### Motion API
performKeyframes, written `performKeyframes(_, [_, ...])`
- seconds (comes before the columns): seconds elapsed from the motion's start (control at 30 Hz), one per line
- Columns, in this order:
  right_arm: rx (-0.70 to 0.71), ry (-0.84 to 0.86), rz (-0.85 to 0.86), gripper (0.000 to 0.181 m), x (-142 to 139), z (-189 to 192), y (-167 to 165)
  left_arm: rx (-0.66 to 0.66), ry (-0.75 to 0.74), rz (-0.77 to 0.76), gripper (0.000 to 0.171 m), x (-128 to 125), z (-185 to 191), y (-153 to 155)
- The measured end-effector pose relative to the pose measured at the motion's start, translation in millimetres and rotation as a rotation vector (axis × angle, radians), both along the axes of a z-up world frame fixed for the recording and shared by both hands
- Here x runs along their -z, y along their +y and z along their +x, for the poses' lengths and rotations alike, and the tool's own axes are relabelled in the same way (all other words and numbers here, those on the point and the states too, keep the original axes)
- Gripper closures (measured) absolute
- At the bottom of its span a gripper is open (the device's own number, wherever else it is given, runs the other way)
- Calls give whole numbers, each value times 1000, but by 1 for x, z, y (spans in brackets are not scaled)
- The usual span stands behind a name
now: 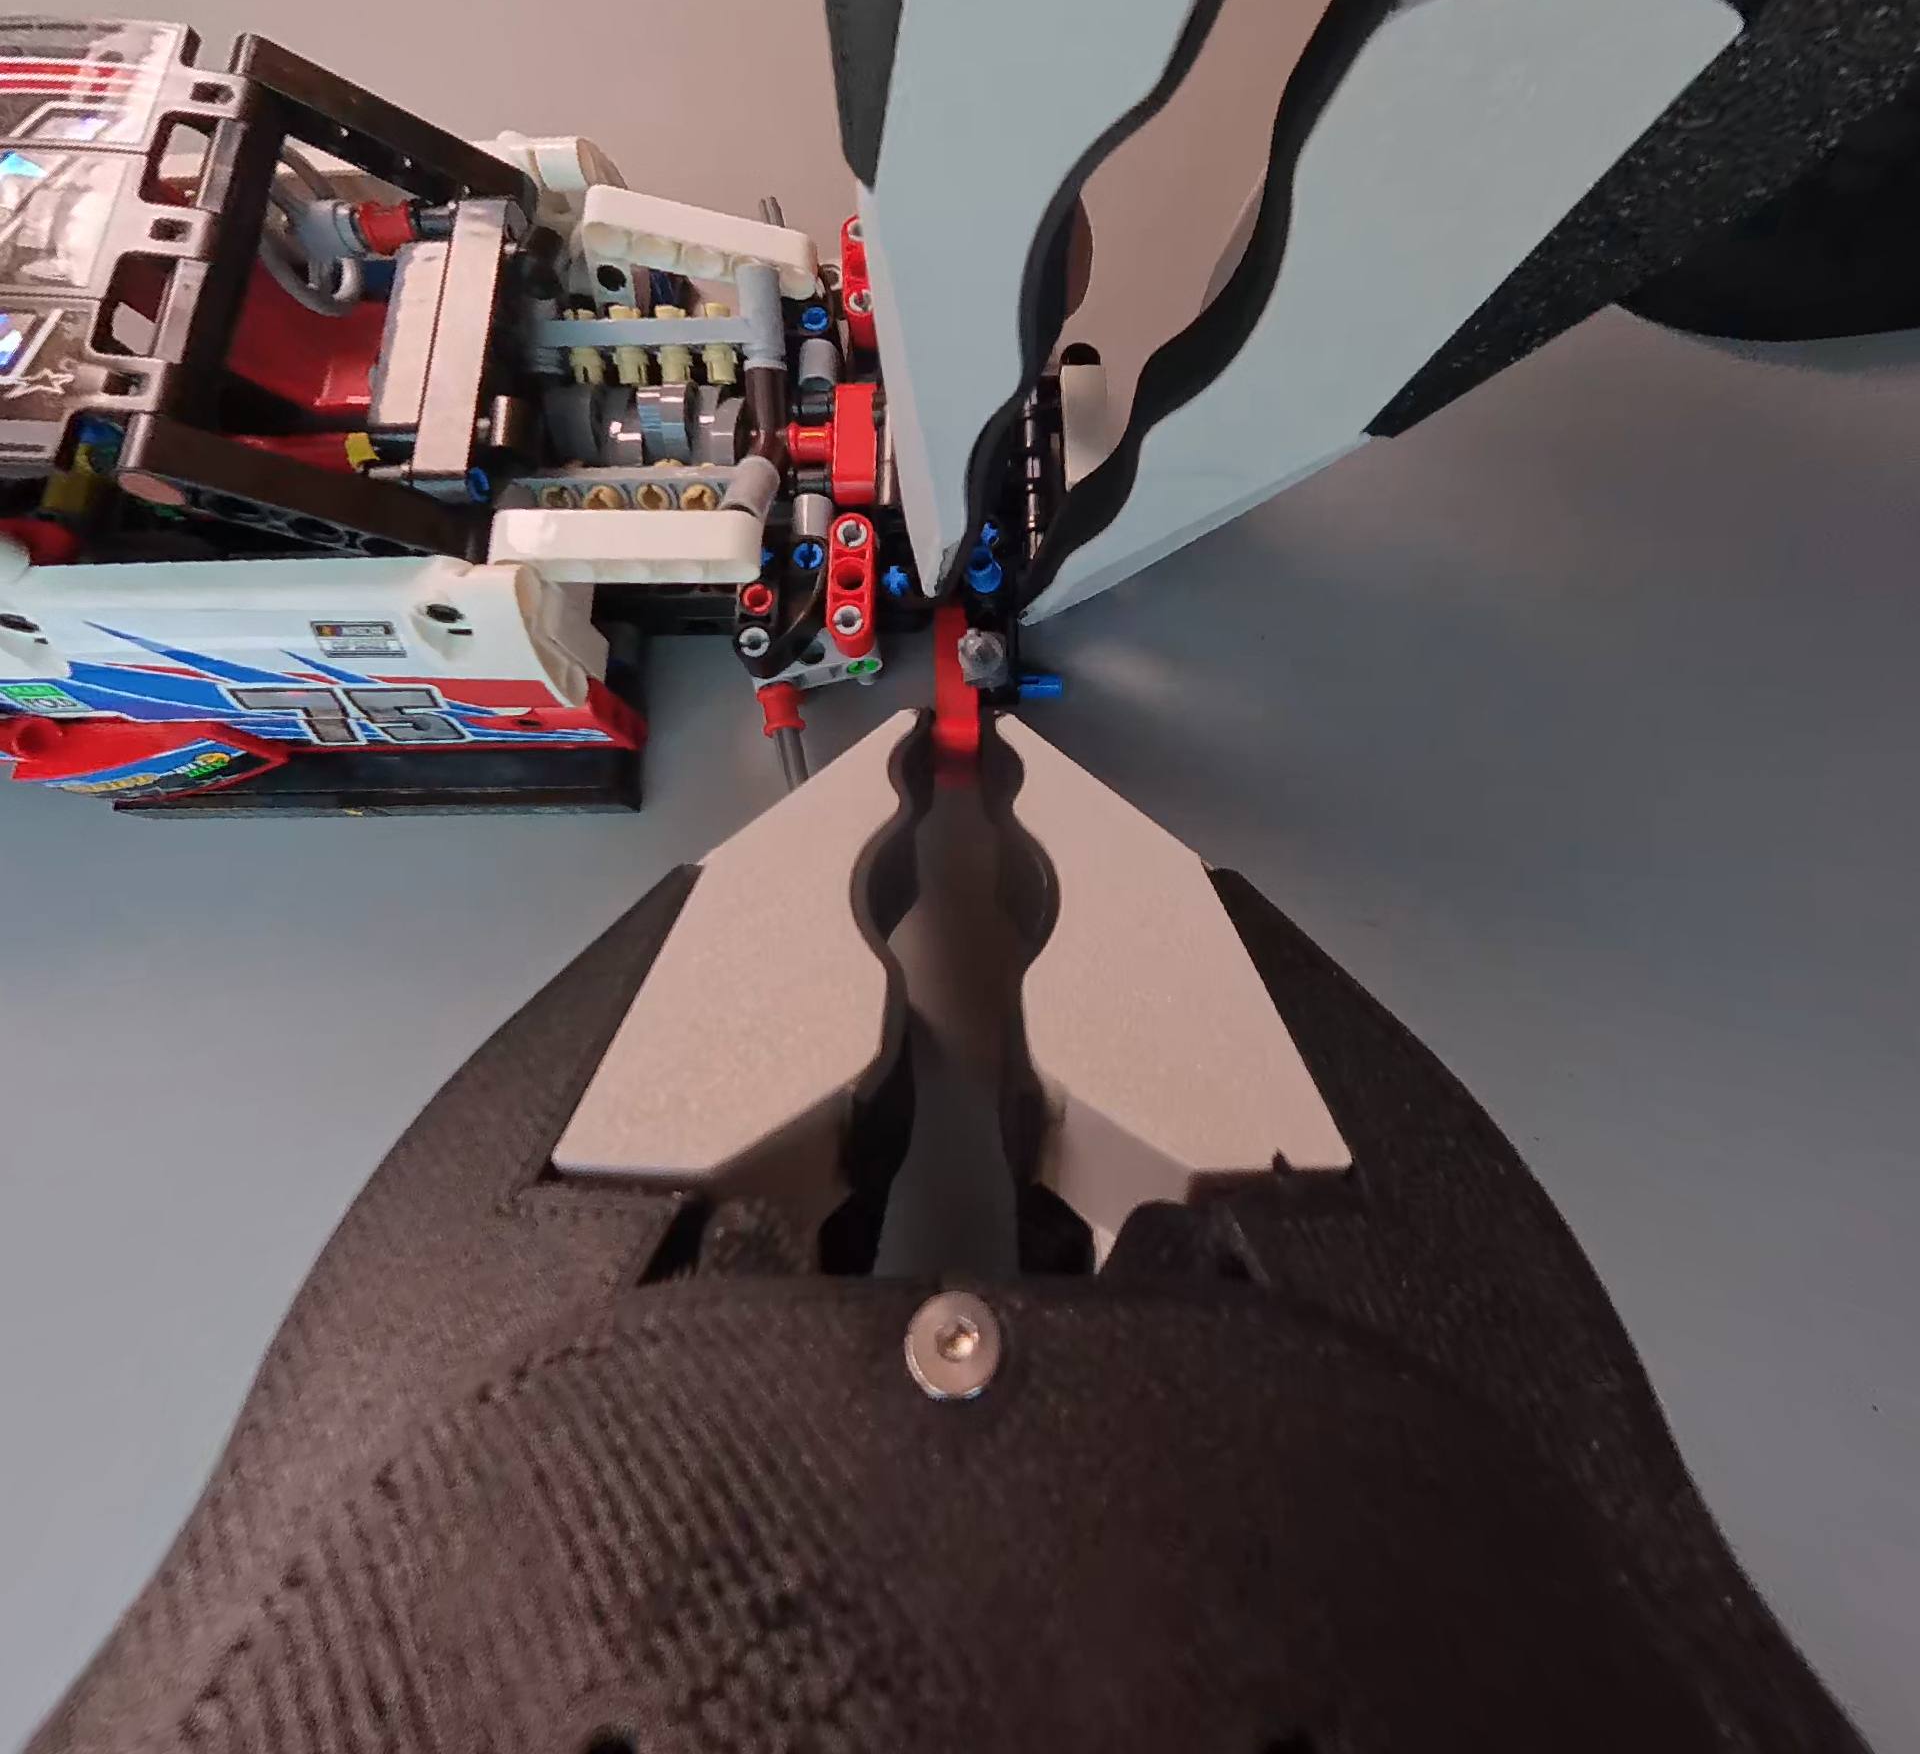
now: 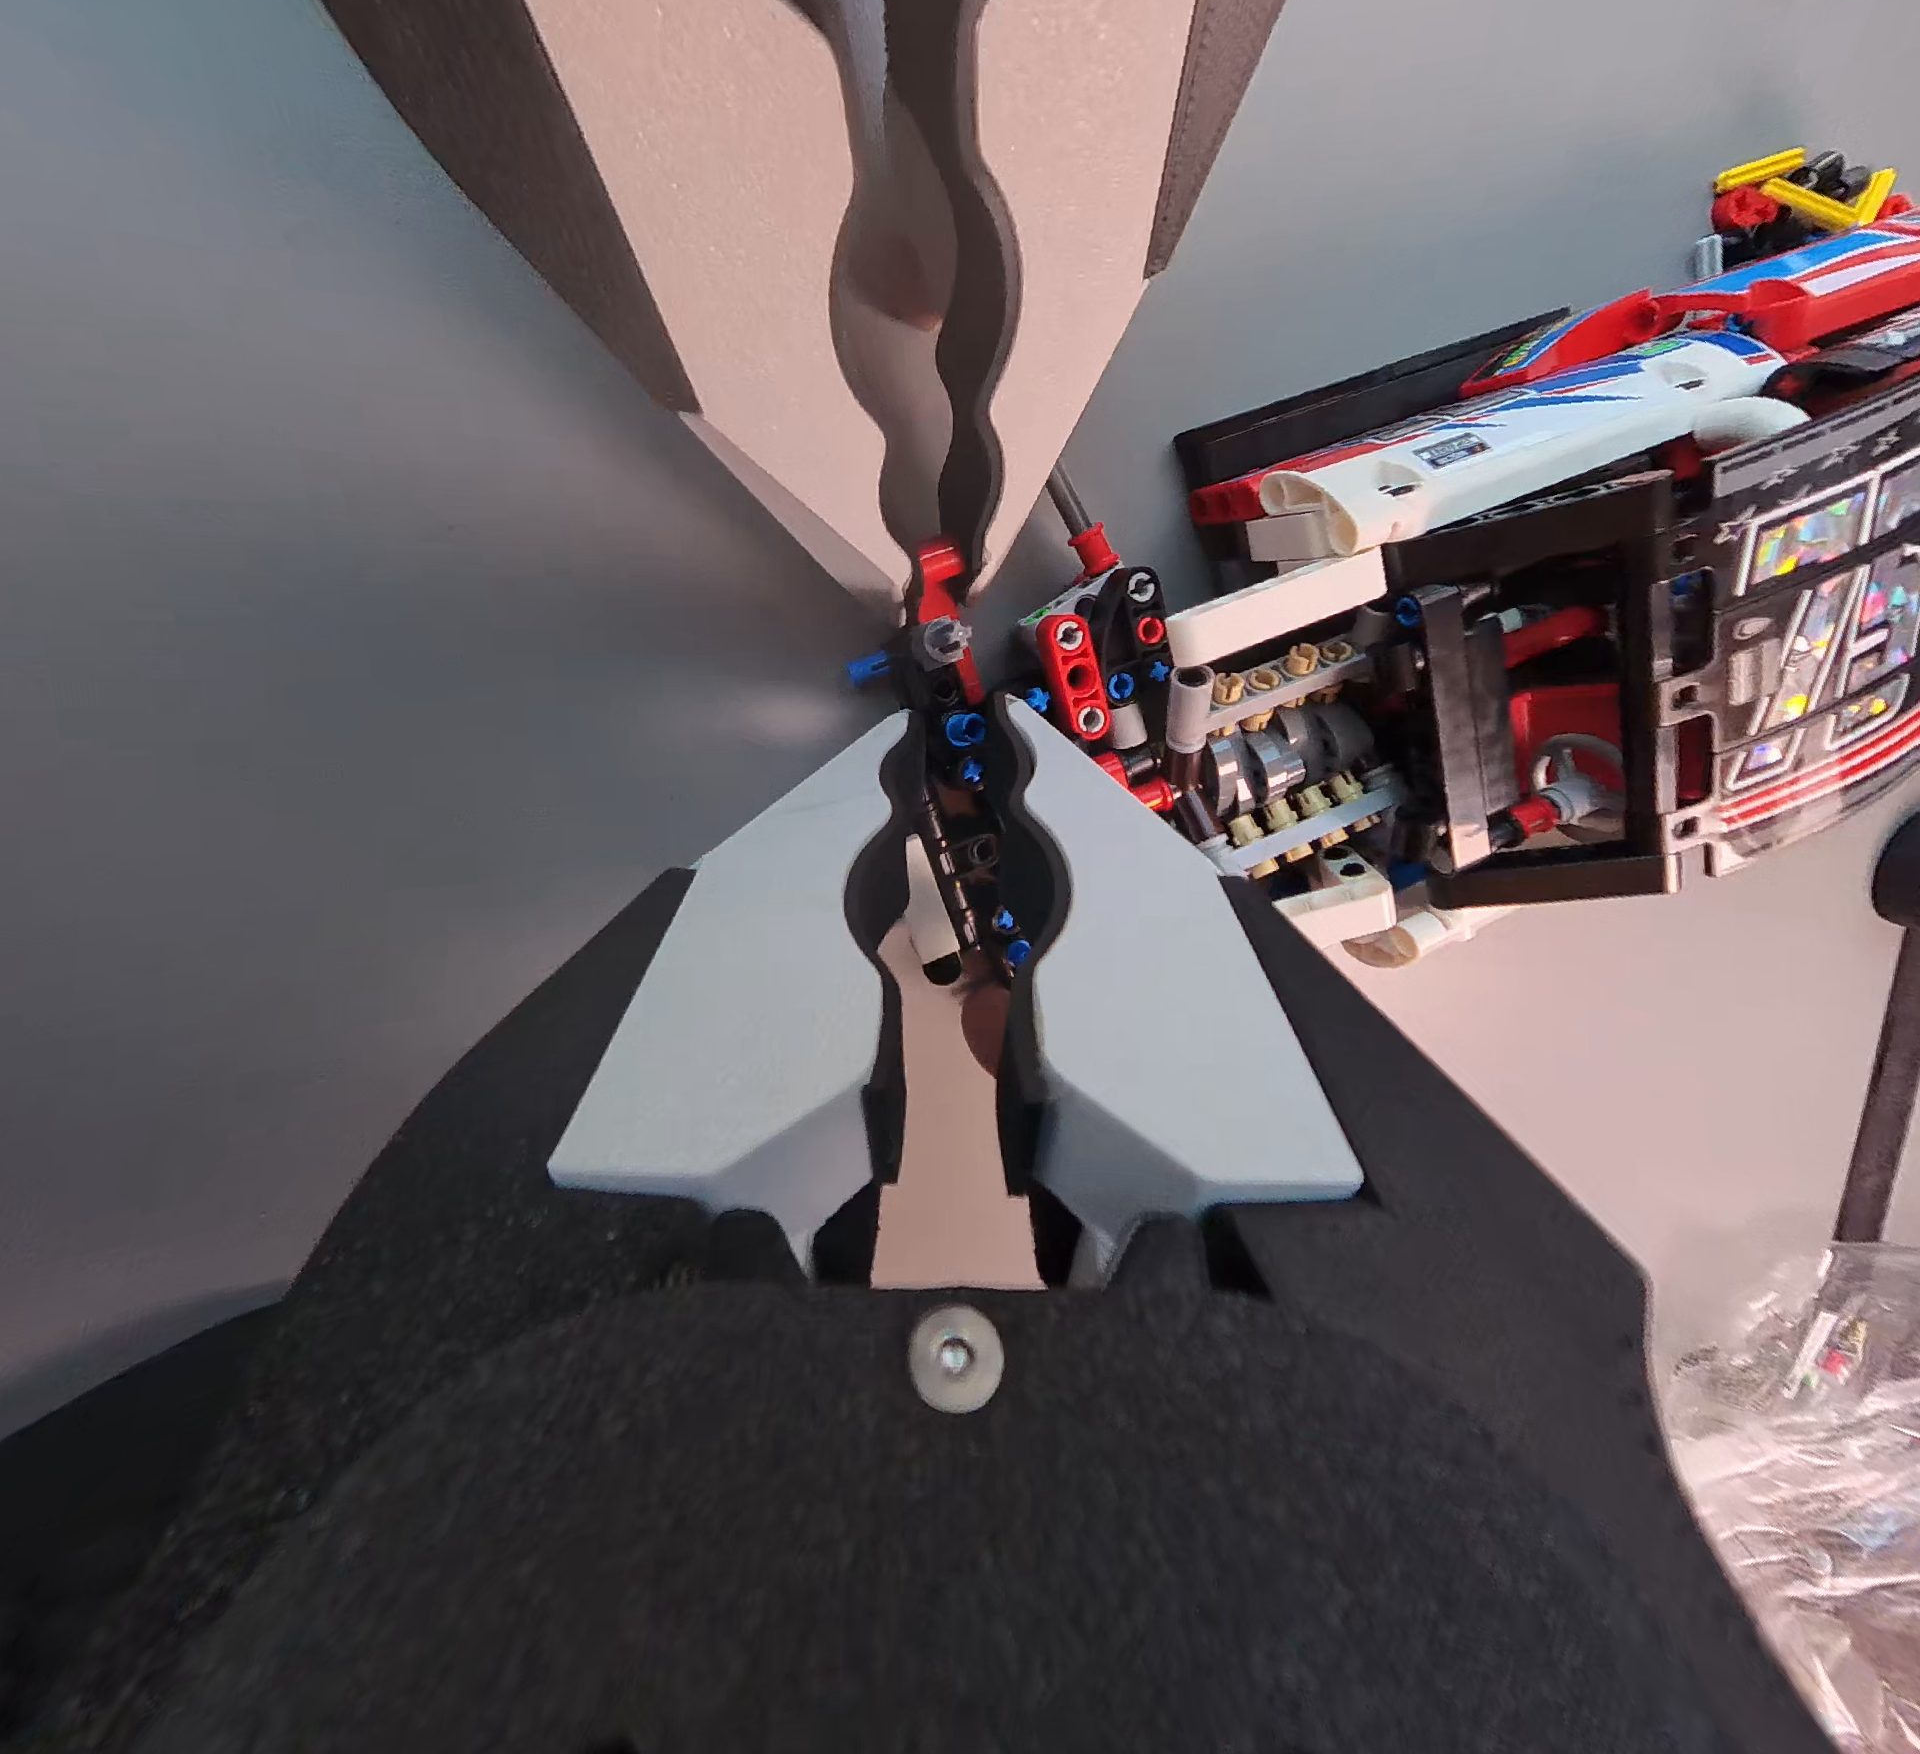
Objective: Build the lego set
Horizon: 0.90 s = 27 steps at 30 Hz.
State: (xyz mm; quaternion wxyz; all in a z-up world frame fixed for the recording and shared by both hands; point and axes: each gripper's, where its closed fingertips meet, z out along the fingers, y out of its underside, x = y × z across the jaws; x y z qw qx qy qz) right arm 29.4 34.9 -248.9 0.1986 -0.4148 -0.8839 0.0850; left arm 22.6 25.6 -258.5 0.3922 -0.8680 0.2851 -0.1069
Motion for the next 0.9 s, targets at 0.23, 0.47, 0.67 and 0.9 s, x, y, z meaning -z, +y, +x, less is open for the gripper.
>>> performKeyframes(0.23, [9, -3, -65, 172, 0, 3, -1, 8, 23, 15, 164, 0, 2, -1])
performKeyframes(0.47, [34, 64, -103, 172, -1, 1, -2, -2, 22, 20, 164, 0, 1, -1])
performKeyframes(0.67, [-135, 67, 40, 170, -11, 7, -3, 9, 5, 16, 165, 0, 1, -2])
performKeyframes(0.9, [-169, 11, 81, 181, -7, 10, 6, 17, 20, 25, 161, 0, 1, -3])
